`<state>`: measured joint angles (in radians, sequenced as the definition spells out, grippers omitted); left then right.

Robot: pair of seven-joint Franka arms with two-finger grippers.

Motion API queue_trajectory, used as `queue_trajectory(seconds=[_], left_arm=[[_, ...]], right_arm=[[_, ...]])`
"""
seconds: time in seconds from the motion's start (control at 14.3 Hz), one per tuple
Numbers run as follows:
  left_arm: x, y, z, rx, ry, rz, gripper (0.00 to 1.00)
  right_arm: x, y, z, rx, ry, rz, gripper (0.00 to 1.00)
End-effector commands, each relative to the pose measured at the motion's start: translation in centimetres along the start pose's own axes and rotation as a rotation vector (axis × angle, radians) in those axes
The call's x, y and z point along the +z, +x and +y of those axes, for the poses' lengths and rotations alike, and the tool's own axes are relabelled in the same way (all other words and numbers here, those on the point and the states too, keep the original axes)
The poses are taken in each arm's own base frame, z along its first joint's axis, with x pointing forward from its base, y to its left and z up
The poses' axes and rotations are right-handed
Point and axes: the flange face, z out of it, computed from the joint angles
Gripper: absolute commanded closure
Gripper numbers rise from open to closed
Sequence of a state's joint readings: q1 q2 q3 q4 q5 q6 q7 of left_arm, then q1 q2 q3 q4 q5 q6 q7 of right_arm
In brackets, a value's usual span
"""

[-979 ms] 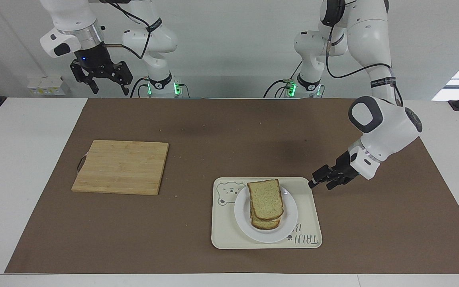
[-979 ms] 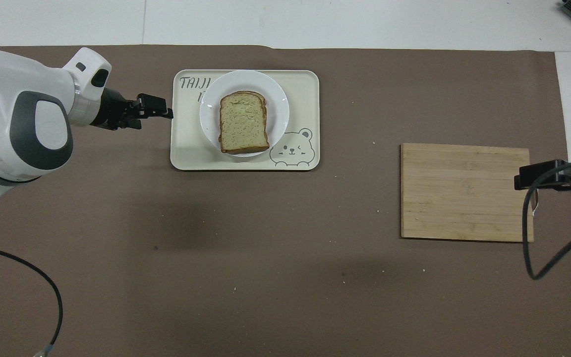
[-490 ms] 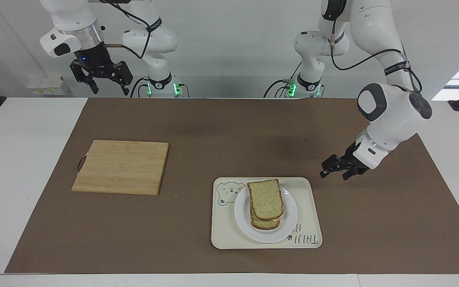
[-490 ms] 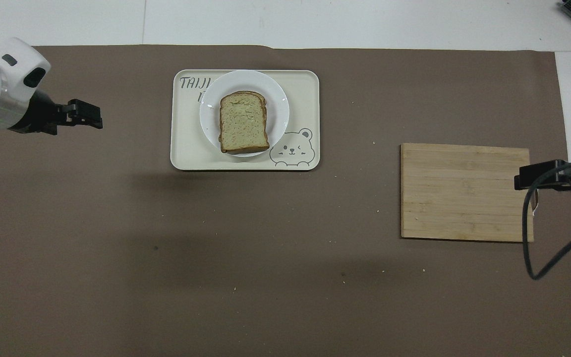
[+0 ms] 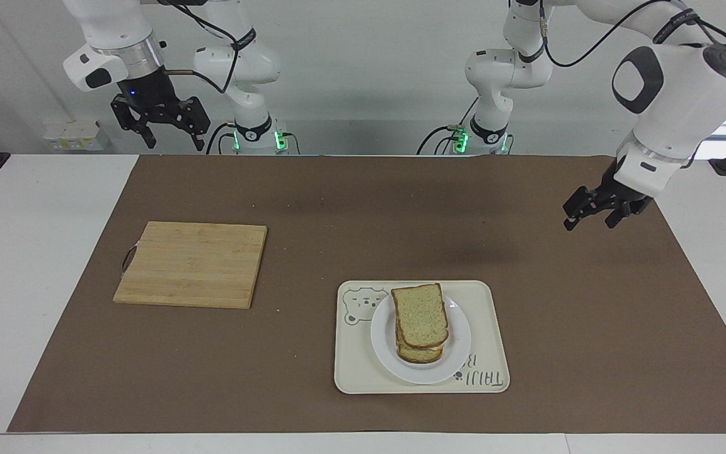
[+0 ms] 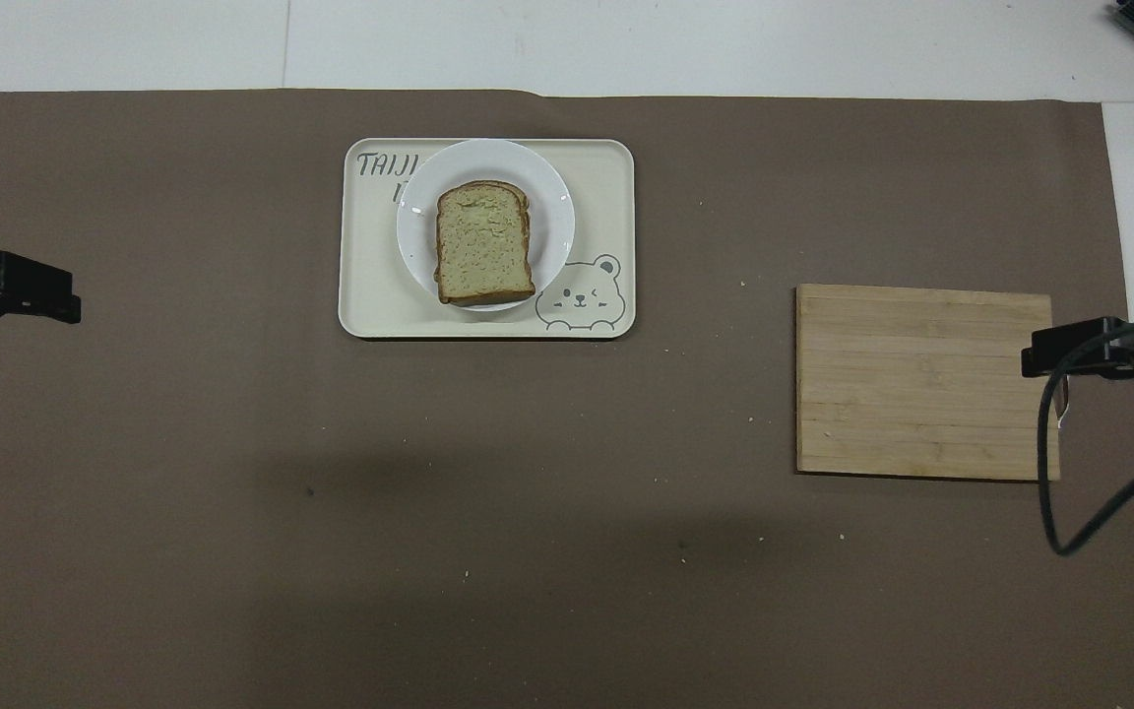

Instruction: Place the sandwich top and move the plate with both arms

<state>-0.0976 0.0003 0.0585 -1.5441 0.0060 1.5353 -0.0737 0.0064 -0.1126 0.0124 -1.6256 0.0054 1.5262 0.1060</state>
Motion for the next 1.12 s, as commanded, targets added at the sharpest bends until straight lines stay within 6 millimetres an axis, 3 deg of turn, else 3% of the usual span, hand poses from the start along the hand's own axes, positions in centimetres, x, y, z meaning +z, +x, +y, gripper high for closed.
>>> queue_trajectory(seconds=[0.0, 0.42, 1.05], left_arm=[[-1.7, -1.5, -0.1, -0.013, 0.018, -0.019, 0.0], [-1.6, -1.5, -1.2, -0.035, 0.006, -0.023, 0.0], [-1.5, -1.6, -1.2, 0.019, -0.05, -0.03, 0.0]], right_arm=[[-0.2, -0.2, 0.4, -0.018, -0.002, -0.004, 0.0], [-0.3, -0.2, 0.4, -0.017, -0.002, -0.002, 0.0], [-0.3, -0.2, 0.4, -0.017, -0.002, -0.002, 0.0]])
